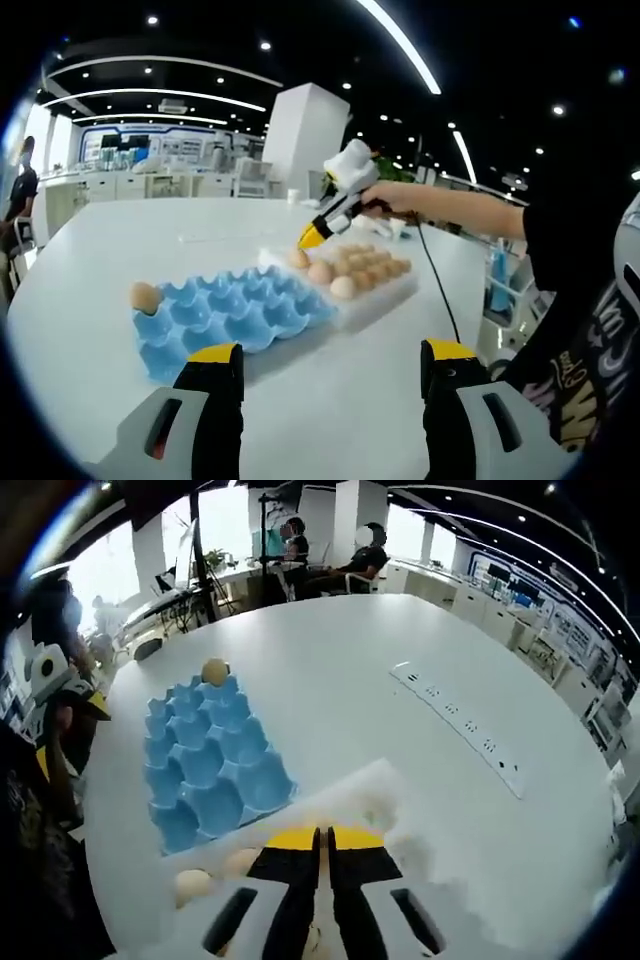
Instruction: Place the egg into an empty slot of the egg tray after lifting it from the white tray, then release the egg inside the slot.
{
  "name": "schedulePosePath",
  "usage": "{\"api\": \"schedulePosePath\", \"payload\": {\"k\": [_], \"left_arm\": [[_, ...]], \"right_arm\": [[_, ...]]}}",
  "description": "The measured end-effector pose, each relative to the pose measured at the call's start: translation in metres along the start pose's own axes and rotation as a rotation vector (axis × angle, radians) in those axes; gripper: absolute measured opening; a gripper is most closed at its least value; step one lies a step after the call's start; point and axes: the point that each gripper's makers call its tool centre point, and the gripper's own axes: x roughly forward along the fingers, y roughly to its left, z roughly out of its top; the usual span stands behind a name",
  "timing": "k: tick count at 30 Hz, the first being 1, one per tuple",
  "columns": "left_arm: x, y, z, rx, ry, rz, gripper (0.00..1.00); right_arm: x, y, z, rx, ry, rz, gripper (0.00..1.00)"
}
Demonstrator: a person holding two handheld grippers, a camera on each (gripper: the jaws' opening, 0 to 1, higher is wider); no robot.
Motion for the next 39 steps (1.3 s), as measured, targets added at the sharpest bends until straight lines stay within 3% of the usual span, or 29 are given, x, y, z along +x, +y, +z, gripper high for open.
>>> {"api": "schedulePosePath", "payload": {"k": [2, 6, 8, 17, 23, 39], "left_arm": [[0.0, 0.0, 0.0, 0.0, 0.0, 0.001, 0.73], [0.002, 0.002, -0.001, -0.005, 0.005, 0.001, 0.73], [0.004, 0.002, -0.002, -0.006, 0.009, -0.001, 0.73], [0.006, -0.002, -0.006, -0.005, 0.02, -0.007, 0.73], [0.006, -0.001, -0.005, -0.005, 0.019, -0.002, 0.73], [0.002, 0.001, -0.001, -0.004, 0.007, 0.005, 0.73]], "right_arm": [[0.005, -0.003, -0.003, 0.001, 0.002, -0.005, 0.3], [0.015, 0.001, -0.021, -0.059, 0.062, -0.027, 0.28], [0.015, 0.002, -0.017, -0.032, 0.036, -0.025, 0.28], [0.017, 0.003, -0.021, -0.053, 0.076, -0.036, 0.27], [0.015, 0.003, -0.025, -0.052, 0.053, -0.035, 0.26], [0.004, 0.0, -0.007, -0.068, 0.022, -0.045, 0.26]]}}
